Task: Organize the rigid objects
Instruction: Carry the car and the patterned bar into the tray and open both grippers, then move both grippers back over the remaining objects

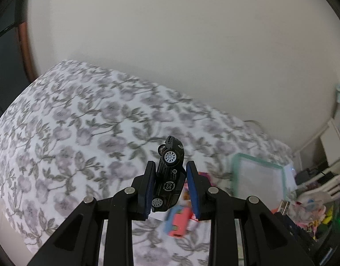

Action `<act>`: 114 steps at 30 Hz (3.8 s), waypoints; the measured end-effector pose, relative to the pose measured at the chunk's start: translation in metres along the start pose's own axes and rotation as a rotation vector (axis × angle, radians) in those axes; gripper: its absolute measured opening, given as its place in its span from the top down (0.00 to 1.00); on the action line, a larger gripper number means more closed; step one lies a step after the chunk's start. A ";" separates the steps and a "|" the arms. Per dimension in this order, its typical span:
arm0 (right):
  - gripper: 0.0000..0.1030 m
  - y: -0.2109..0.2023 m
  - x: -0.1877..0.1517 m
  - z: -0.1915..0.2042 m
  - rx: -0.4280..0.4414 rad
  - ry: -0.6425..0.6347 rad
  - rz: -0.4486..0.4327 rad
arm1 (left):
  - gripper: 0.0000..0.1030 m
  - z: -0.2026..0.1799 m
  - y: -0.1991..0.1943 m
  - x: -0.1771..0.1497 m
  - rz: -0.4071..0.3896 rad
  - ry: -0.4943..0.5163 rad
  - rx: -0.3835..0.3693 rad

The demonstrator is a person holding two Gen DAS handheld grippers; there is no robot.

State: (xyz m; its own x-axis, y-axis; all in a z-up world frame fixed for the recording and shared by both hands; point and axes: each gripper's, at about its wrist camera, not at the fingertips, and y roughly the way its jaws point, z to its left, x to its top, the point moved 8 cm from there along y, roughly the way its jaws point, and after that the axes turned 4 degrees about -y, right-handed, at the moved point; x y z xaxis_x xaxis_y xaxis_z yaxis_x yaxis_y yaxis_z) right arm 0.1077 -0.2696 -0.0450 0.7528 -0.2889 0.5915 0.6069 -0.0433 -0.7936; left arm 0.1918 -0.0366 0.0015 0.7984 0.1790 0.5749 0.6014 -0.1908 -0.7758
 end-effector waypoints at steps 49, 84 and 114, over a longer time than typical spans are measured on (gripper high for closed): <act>0.78 0.054 -0.041 -0.145 -0.123 0.191 0.125 | 0.71 -0.204 0.092 -0.171 0.282 0.415 -0.168; 0.76 0.008 -0.010 -0.135 -0.144 0.170 0.020 | 0.46 -0.192 0.057 -0.133 0.236 0.391 -0.141; 0.34 0.019 -0.009 -0.075 -0.093 0.058 0.044 | 0.03 -0.037 0.062 -0.060 0.205 0.066 0.121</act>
State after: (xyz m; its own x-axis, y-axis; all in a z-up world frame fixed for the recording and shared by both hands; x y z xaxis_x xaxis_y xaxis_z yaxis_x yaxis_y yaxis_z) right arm 0.0935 -0.3396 -0.0761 0.7608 -0.3472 0.5483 0.5448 -0.1173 -0.8303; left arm 0.1819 -0.0952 -0.0716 0.9061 0.0846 0.4145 0.4216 -0.0988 -0.9014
